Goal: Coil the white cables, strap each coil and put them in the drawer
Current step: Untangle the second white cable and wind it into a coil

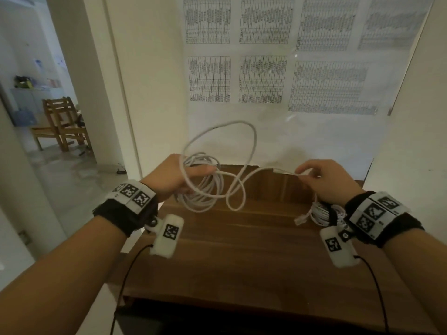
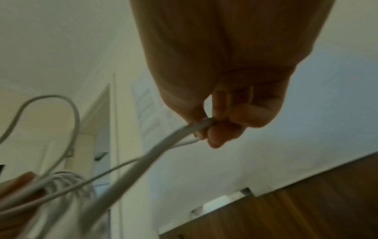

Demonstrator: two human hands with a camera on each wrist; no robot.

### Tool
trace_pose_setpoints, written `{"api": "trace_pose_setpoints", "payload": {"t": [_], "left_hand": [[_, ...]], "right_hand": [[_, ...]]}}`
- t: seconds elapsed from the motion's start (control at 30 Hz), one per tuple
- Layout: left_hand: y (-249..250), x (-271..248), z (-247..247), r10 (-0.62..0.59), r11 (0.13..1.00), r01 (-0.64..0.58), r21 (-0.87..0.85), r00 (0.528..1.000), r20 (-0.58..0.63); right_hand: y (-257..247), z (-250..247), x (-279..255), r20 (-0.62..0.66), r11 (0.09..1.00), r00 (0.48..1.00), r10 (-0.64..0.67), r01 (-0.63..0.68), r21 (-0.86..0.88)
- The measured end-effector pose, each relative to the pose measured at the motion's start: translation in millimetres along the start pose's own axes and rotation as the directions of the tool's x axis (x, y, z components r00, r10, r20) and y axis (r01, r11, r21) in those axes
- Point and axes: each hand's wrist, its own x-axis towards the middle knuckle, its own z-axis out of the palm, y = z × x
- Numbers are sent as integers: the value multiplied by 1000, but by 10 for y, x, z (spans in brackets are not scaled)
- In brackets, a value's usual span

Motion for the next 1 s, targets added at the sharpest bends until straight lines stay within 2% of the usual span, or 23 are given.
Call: {"api": "trace_pose_setpoints", "payload": {"t": [0.1, 0.23, 0.3, 0.37, 0.43, 0.5, 0.57, 0.67, 0.73, 0.8, 0.83, 0.9, 0.93, 1.0], "left_hand": [[-93, -7, -193, -76, 963, 39, -267, 989, -130], [-237, 16, -475, -181, 874, 34, -485, 949, -260], [-273, 37, -508, -215, 850, 36, -526, 934, -284], [-267, 66, -466, -239, 845, 37, -533, 918, -315], [-243, 83, -399, -247, 824, 23, -566, 913, -324], [-213, 89, -321, -238, 798, 19, -602, 928, -285], [-171, 85, -210, -222, 804, 45, -593, 947, -230], [-92, 84, -4, -213, 825, 68, -561, 957, -198], [-46, 91, 148, -215, 831, 75, -552, 957, -193], [-13, 96, 279, -229, 827, 89, -555, 955, -188], [1, 89, 333, -238, 820, 96, -564, 954, -183], [23, 78, 407, -255, 786, 111, -608, 954, -156], [30, 69, 426, -264, 762, 125, -635, 956, -129], [33, 42, 433, -270, 722, 155, -675, 961, -67]], "right_hand": [[383, 3, -3, 18, 976, 979, 204, -202, -83], [703, 2, -66, 96, 882, 896, 434, -400, -250], [742, 37, -122, 121, 849, 866, 485, -433, -304], [771, 74, -130, 97, 839, 861, 499, -452, -303], [792, 108, -105, 37, 838, 862, 506, -481, -260], [797, 146, -75, 11, 853, 863, 505, -497, -163], [722, 212, -59, -1, 890, 891, 454, -454, -50], [250, 260, -129, -76, 958, 967, 243, -227, 177], [-204, 273, -234, -72, 911, 992, 105, -67, 406], [-580, 275, -343, 13, 806, 1000, -10, 0, 593], [-708, 288, -381, 69, 785, 996, -59, 4, 619], [-847, 338, -441, 111, 842, 981, -161, 78, 533], [-885, 368, -451, 79, 880, 976, -201, 145, 452], [-852, 421, -428, -49, 895, 970, -237, 238, 378]]}}
